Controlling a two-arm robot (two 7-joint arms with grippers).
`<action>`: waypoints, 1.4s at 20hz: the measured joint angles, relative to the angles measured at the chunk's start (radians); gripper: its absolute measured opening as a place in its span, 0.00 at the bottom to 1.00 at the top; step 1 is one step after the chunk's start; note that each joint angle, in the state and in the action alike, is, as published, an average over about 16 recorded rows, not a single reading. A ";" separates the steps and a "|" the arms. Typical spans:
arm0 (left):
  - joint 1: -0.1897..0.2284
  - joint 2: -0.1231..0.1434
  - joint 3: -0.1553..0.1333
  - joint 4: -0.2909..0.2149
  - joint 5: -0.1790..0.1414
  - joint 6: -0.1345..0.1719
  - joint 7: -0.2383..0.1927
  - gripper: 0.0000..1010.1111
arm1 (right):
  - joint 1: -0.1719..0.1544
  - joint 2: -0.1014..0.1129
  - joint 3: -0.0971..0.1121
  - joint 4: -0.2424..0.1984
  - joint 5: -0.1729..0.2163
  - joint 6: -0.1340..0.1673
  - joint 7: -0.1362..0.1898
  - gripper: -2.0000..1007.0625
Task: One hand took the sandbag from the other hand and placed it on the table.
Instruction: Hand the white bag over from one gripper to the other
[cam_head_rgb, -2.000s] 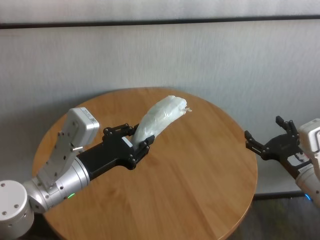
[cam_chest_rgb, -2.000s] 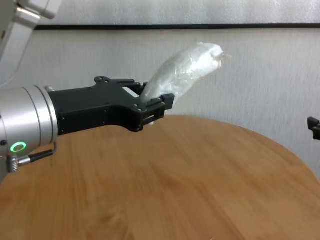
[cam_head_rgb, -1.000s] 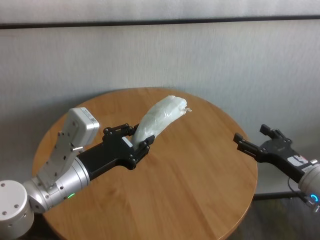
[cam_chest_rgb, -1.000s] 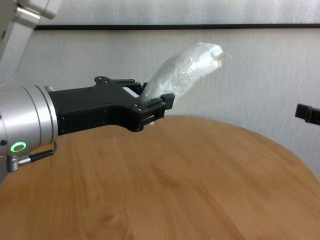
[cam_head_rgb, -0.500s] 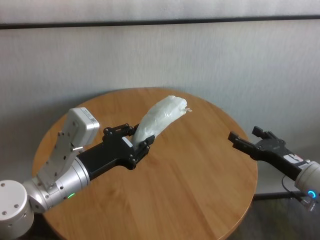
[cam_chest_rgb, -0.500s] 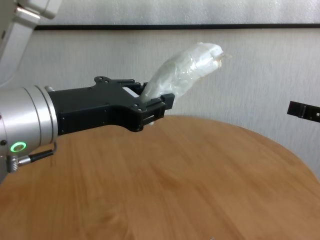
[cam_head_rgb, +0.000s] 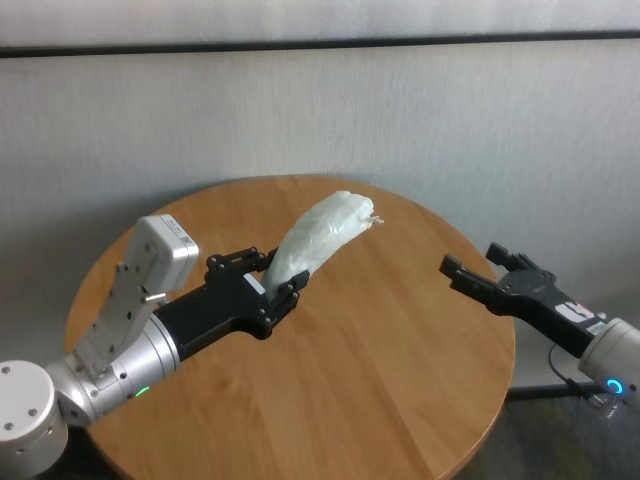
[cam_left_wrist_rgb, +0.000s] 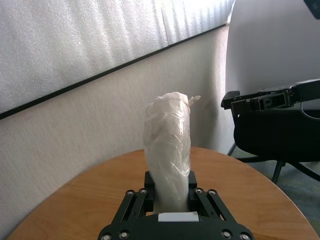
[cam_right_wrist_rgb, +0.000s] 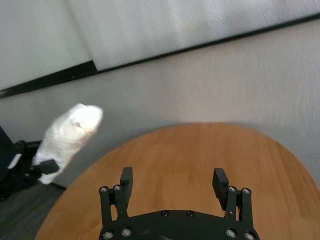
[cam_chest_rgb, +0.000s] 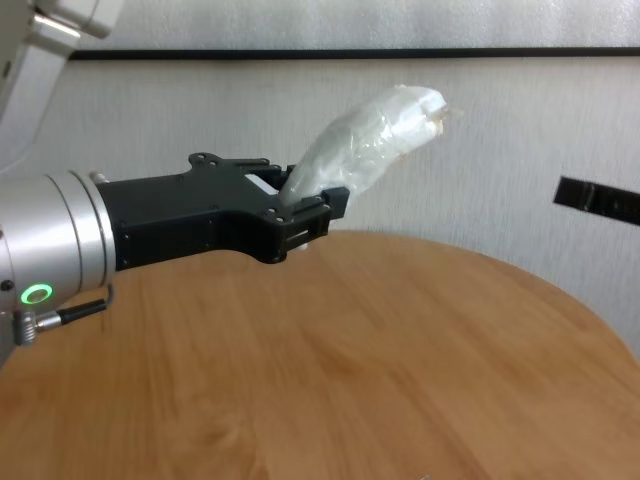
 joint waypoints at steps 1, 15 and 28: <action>0.000 0.000 0.000 0.000 0.000 0.000 0.000 0.38 | 0.000 0.000 -0.002 -0.005 0.005 -0.002 0.004 0.99; 0.000 0.000 0.000 0.000 0.000 0.000 0.000 0.38 | 0.008 0.001 -0.040 -0.070 0.111 0.030 0.046 0.99; 0.000 0.000 0.000 0.000 0.000 0.000 0.000 0.38 | 0.044 -0.006 -0.125 -0.081 0.172 0.081 0.071 0.99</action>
